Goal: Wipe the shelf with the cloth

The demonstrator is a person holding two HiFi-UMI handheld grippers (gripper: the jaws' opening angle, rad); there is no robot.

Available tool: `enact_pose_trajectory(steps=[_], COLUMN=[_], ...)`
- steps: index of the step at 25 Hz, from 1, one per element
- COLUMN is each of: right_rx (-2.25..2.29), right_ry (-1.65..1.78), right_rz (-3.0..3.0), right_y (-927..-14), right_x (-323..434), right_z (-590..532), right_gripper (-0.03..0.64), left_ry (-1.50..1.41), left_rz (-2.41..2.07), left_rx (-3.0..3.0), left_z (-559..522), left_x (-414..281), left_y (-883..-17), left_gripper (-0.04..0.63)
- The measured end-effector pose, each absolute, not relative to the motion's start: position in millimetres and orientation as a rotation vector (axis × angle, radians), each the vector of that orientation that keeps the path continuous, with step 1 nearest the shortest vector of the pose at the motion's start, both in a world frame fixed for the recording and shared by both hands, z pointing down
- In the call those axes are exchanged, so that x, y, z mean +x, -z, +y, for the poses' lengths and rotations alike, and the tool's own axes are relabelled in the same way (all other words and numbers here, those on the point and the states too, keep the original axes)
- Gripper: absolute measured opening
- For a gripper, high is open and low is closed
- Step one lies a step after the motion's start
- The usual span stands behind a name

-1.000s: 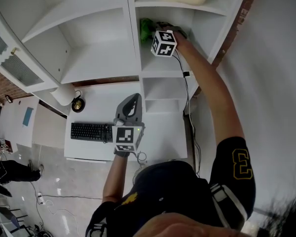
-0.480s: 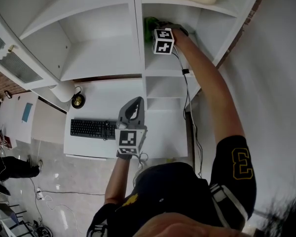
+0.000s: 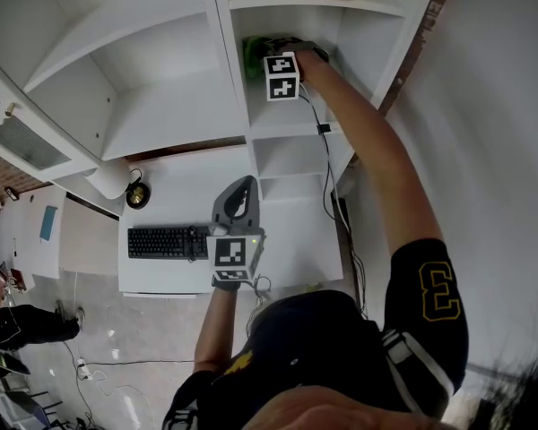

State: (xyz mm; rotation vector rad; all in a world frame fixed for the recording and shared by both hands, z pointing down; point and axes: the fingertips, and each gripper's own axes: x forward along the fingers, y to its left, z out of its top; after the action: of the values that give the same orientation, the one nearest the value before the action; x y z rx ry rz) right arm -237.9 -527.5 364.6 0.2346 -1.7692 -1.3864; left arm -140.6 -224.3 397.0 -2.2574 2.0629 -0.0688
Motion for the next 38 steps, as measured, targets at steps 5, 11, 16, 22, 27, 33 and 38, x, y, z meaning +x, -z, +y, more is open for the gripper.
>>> enact_pose_trajectory(steps=[5,11,16,22,27,33,38], right_rx=[0.251,0.265,0.278,0.272,0.275,0.265,0.268], right_ry=[1.359,1.353,1.319,1.303,1.312,1.348,1.325], right_rz=[-1.777,-1.747,-1.717,-1.649,-1.579,-1.427,-1.372], right_y=[-365,-364,-366,-368,-370,-372,-374], right_x=[-229,-219,-205,-189,-174,-153,-143], right_z=[-531,-537,-541,-546,-554,-563,-567], right_gripper=[0.098,0.098,0.095,0.095,0.094,0.094,0.094], left_ry=[0.062,0.066,0.057,0.043,0.043,0.053,0.056], left_rz=[2.062,2.059,2.040,2.009,1.982,1.963,1.946], left_rx=[-2.264,-2.268,-2.281,-2.305,-2.323,-2.332,-2.338], left_z=[-222,-223,-222,-226,-227,-227,-227], left_x=[-138,-136,-131,-125,-117,-112,-106], left_y=[-398,-400,-398,-394,-394,-394,-393], left_gripper=[0.018,0.018,0.018,0.018,0.018,0.018,0.018])
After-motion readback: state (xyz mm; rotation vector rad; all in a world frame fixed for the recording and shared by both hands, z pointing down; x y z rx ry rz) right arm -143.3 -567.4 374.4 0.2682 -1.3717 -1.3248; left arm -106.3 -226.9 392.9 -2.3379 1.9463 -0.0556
